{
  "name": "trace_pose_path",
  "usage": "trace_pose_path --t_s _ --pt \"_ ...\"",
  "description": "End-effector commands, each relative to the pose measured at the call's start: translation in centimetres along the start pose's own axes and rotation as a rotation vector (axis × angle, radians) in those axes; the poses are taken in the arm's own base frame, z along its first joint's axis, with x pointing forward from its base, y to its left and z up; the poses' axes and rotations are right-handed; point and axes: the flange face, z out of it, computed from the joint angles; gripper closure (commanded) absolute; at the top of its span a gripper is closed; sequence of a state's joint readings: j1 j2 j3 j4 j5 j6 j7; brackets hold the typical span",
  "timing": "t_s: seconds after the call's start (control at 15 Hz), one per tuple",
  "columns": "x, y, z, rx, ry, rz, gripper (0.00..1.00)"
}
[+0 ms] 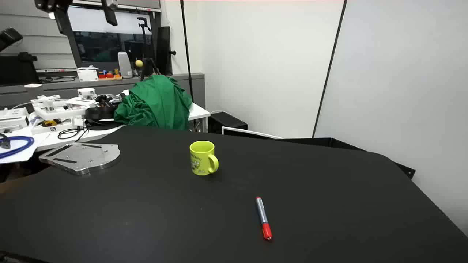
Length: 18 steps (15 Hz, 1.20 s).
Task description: Place the red marker in the yellow mug
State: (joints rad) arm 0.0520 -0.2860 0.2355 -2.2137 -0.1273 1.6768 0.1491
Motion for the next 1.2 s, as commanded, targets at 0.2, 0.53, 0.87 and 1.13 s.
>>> trace_pose_path --t_s 0.2,0.53,0.87,1.13 --pt "0.0 0.0 0.0 0.000 0.001 0.000 0.00" --pt "0.0 0.3 -0.1 -0.017 0.013 -0.022 0.00" --pt "2.0 7.7 -0.9 -0.168 0.129 -0.213 0.00" --pt "1.1 18.3 0.4 -0.081 0.229 -0.208 0.00"
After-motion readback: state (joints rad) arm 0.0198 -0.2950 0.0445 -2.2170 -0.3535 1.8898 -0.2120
